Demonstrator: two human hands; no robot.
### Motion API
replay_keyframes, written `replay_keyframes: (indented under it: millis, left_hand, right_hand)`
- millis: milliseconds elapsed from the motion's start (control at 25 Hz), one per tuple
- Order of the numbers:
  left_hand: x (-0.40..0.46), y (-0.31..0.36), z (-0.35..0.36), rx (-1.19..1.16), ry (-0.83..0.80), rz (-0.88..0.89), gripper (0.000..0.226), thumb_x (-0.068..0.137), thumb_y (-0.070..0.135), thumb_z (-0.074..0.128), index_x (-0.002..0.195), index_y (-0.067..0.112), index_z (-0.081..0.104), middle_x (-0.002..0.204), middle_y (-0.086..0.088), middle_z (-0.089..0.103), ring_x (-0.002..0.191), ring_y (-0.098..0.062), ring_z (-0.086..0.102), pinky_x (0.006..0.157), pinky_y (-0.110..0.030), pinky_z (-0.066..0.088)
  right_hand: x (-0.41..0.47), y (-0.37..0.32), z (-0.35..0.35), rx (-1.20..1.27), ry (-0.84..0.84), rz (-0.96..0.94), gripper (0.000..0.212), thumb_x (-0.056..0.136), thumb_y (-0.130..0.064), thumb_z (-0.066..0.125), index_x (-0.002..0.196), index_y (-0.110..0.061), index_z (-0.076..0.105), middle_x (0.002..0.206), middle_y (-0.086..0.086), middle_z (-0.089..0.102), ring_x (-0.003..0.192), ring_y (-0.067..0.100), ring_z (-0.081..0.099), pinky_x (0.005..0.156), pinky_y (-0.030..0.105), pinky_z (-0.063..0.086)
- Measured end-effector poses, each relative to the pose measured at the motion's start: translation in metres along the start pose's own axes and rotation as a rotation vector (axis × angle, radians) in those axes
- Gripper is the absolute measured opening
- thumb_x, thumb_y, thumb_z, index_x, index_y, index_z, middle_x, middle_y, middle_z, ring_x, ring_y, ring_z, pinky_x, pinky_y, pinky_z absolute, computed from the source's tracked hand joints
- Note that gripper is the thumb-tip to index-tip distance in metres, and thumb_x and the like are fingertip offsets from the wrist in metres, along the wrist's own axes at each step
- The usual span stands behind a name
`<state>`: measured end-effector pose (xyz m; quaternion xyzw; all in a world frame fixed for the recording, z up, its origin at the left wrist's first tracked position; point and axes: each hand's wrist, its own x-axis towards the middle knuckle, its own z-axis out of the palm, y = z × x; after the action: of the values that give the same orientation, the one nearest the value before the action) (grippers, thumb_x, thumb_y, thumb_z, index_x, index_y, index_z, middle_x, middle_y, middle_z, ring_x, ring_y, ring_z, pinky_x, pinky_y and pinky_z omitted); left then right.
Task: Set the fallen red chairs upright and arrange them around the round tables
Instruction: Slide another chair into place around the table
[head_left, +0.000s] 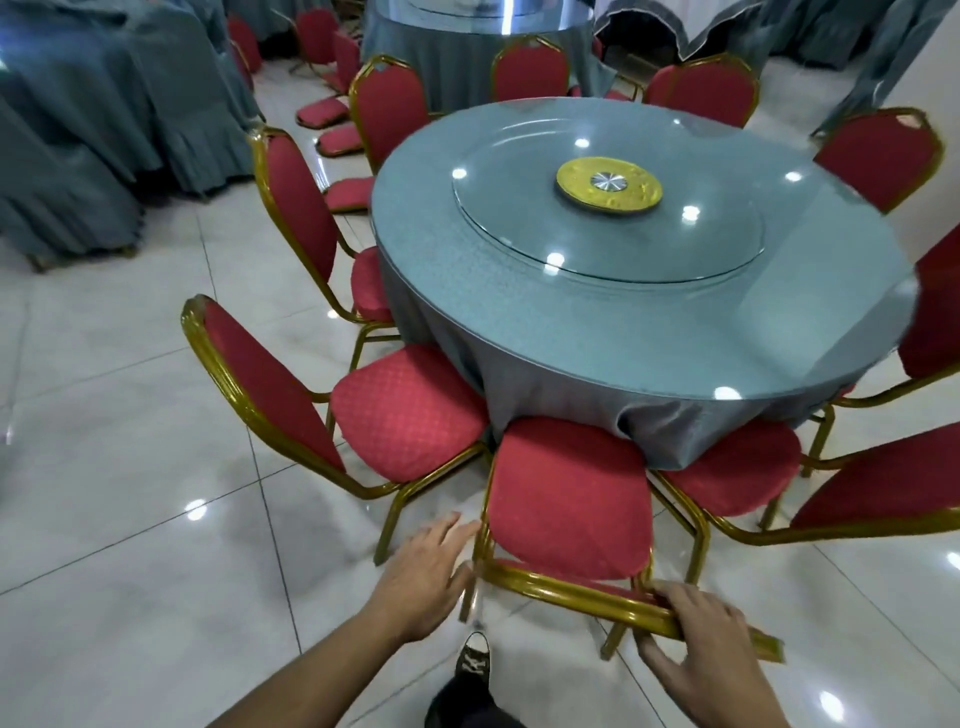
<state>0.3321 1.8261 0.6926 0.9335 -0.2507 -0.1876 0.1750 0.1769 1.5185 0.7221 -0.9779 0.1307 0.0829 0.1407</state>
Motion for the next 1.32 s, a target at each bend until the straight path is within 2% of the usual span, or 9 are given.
replay_keyframes:
  millis: [120, 200, 320, 480, 600, 680, 840, 1120, 1320]
  left_hand:
    - [0.020, -0.075, -0.053, 0.185, 0.090, -0.070, 0.052, 0.103, 0.040, 0.037, 0.154, 0.033, 0.027, 0.161, 0.001, 0.029, 0.147, -0.019, 0.026, 0.121, -0.037, 0.020]
    - [0.029, -0.126, -0.092, 0.381, 0.127, -0.118, 0.054, 0.103, 0.041, 0.036, 0.155, 0.030, 0.026, 0.162, -0.002, 0.028, 0.150, -0.024, 0.021, 0.124, -0.041, 0.012]
    - [0.040, -0.194, -0.140, 0.638, 0.106, -0.183, 0.058, 0.103, 0.049, 0.032, 0.157, 0.029, 0.023, 0.164, -0.007, 0.024, 0.154, -0.031, 0.012, 0.125, -0.051, 0.001]
    - [0.051, -0.263, -0.167, 0.800, 0.040, -0.178, 0.061, 0.100, 0.062, 0.020, 0.154, 0.035, 0.030, 0.165, -0.007, 0.023, 0.154, -0.037, 0.004, 0.118, -0.060, -0.013]
    - [0.061, -0.296, -0.175, 0.856, 0.001, -0.087, 0.062, 0.098, 0.064, 0.016, 0.153, 0.040, 0.032, 0.166, -0.007, 0.019, 0.153, -0.040, -0.004, 0.115, -0.067, -0.012]
    - [0.069, -0.309, -0.175, 0.853, 0.059, -0.026, 0.064, 0.099, 0.064, 0.011, 0.150, 0.039, 0.039, 0.162, -0.012, 0.027, 0.152, -0.042, 0.002, 0.115, -0.070, -0.008]
    - [0.092, -0.347, -0.190, 0.850, 0.128, 0.092, 0.061, 0.099, 0.063, 0.023, 0.151, 0.034, 0.034, 0.158, -0.021, 0.033, 0.151, -0.046, 0.007, 0.116, -0.071, -0.003]
    - [0.136, -0.414, -0.227, 0.855, 0.104, -0.147, 0.067, 0.099, 0.054, 0.034, 0.156, 0.042, 0.001, 0.165, -0.013, 0.017, 0.152, -0.040, 0.005, 0.108, -0.078, -0.002]
    - [0.128, -0.427, -0.224, 0.815, 0.064, 0.013, 0.067, 0.085, 0.046, 0.063, 0.148, 0.030, 0.046, 0.148, -0.021, 0.047, 0.143, -0.045, 0.032, 0.105, -0.083, -0.002]
  right_hand:
    - [0.022, -0.041, 0.000, 0.027, 0.173, 0.036, 0.050, 0.050, -0.064, 0.081, 0.091, -0.035, 0.074, 0.088, -0.010, 0.069, 0.082, 0.024, 0.071, 0.075, 0.046, 0.054]
    - [0.032, -0.058, 0.000, -0.013, 0.190, 0.062, 0.039, 0.058, -0.070, 0.072, 0.079, -0.038, 0.074, 0.082, -0.010, 0.070, 0.078, 0.025, 0.071, 0.073, 0.047, 0.055]
    - [0.041, -0.082, 0.008, 0.008, 0.166, 0.206, 0.020, 0.067, -0.047, 0.088, 0.066, -0.038, 0.070, 0.077, -0.007, 0.071, 0.078, 0.025, 0.071, 0.079, 0.042, 0.050]
    - [0.056, -0.142, 0.019, -0.087, 0.088, 0.529, 0.018, 0.087, -0.063, 0.045, 0.087, -0.054, 0.061, 0.111, -0.022, 0.066, 0.112, 0.006, 0.059, 0.112, 0.040, 0.030]
    - [0.057, -0.170, 0.040, -0.044, 0.305, 0.809, 0.021, 0.085, -0.051, 0.060, 0.099, -0.039, 0.072, 0.131, -0.001, 0.060, 0.134, 0.021, 0.042, 0.119, 0.055, 0.009]
    - [0.059, -0.175, 0.048, -0.015, 0.442, 0.963, 0.030, 0.082, -0.047, 0.063, 0.106, -0.029, 0.070, 0.140, 0.009, 0.051, 0.142, 0.022, 0.028, 0.116, 0.067, 0.007]
    - [0.062, -0.177, 0.052, 0.049, 0.418, 0.950, 0.028, 0.080, -0.033, 0.067, 0.105, -0.022, 0.072, 0.136, 0.014, 0.052, 0.141, 0.028, 0.026, 0.113, 0.074, 0.006]
    - [0.058, -0.172, 0.054, -0.012, 0.435, 0.950, 0.046, 0.075, -0.045, 0.045, 0.102, -0.018, 0.072, 0.129, 0.019, 0.052, 0.133, 0.034, 0.031, 0.110, 0.074, 0.021]
    - [0.061, -0.177, 0.050, -0.028, 0.414, 0.995, 0.042, 0.079, -0.041, 0.048, 0.103, -0.016, 0.071, 0.129, 0.019, 0.050, 0.134, 0.036, 0.030, 0.112, 0.071, 0.019]
